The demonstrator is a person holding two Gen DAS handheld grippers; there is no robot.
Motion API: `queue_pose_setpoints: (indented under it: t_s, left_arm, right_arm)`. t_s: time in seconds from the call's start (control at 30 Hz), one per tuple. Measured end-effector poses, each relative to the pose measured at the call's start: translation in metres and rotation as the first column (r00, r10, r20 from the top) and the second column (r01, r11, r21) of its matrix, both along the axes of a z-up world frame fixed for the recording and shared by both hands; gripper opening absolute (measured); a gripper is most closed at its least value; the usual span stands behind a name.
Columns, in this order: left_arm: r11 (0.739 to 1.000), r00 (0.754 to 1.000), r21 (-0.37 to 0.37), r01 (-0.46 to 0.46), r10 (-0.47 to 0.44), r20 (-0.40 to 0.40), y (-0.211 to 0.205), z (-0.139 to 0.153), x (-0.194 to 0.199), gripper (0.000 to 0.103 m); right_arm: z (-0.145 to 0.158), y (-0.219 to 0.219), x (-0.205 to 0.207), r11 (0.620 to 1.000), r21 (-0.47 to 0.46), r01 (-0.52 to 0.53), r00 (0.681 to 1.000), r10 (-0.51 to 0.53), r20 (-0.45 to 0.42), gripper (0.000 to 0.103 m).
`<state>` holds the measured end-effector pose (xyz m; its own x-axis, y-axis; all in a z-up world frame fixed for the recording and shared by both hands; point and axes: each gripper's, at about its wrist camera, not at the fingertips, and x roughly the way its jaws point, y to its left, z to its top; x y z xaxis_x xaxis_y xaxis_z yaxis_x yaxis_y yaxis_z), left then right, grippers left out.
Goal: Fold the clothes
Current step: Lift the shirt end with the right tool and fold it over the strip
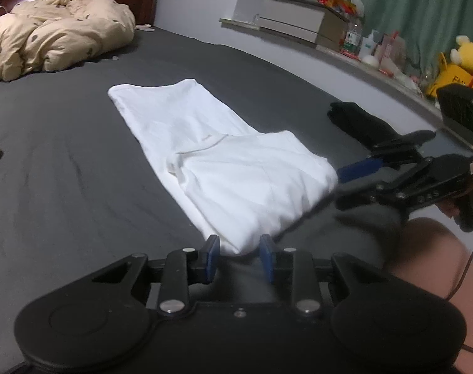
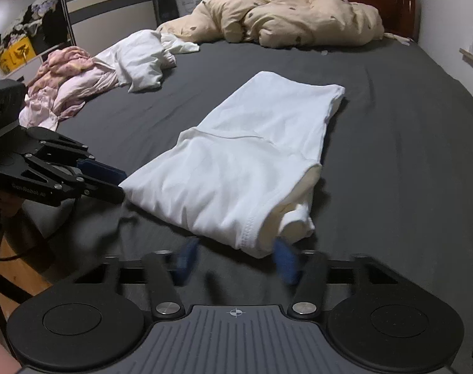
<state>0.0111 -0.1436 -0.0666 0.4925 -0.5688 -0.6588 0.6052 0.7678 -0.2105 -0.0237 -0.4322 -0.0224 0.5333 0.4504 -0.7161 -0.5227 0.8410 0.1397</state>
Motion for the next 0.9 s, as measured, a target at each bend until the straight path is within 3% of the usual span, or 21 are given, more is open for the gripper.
queue_pose_setpoints:
  t_s: [0.07, 0.17, 0.23, 0.37, 0.5, 0.6, 0.77, 0.9]
  left_arm:
    - [0.999, 1.000, 0.041, 0.007, -0.008, 0.014, -0.006, -0.002, 0.000, 0.017]
    - [0.997, 0.999, 0.079, 0.018, -0.020, 0.033, -0.009, -0.004, 0.000, 0.006]
    - [0.994, 0.998, 0.104, 0.028, -0.033, 0.045, -0.010, -0.001, -0.001, 0.005]
    - [0.986, 0.994, 0.160, 0.050, -0.064, 0.085, -0.009, 0.009, -0.006, 0.004]
    - [0.981, 0.997, 0.187, 0.058, -0.068, 0.047, -0.013, -0.004, -0.001, 0.005]
    - [0.984, 0.998, 0.171, 0.042, -0.050, 0.040, -0.011, -0.004, -0.001, 0.006]
    - [0.993, 0.999, 0.115, 0.008, -0.013, 0.040, 0.002, 0.006, -0.009, 0.011]
    - [0.998, 0.998, 0.059, -0.014, 0.011, 0.065, 0.016, 0.018, -0.023, 0.032]
  right_arm:
    - [-0.006, 0.002, 0.005, 1.000, -0.011, -0.003, 1.000, 0.003, -0.007, 0.035]
    - [-0.012, 0.004, 0.014, 0.999, -0.037, -0.011, 1.000, 0.011, 0.001, 0.010]
    - [-0.012, 0.004, 0.016, 0.998, -0.052, -0.024, 1.000, 0.024, 0.005, 0.007]
    - [-0.006, 0.006, 0.014, 0.993, -0.117, -0.027, 0.998, 0.033, 0.046, 0.006]
    - [-0.017, 0.004, 0.015, 0.992, -0.128, -0.012, 1.000, 0.012, -0.005, 0.007]
    - [-0.023, 0.000, 0.013, 0.995, -0.101, 0.023, 1.000, -0.025, -0.017, 0.008]
    - [-0.004, -0.007, 0.005, 0.992, -0.036, 0.120, 0.993, -0.120, 0.004, 0.015]
    - [0.026, -0.004, -0.002, 0.985, 0.058, 0.162, 0.985, -0.165, 0.046, 0.017]
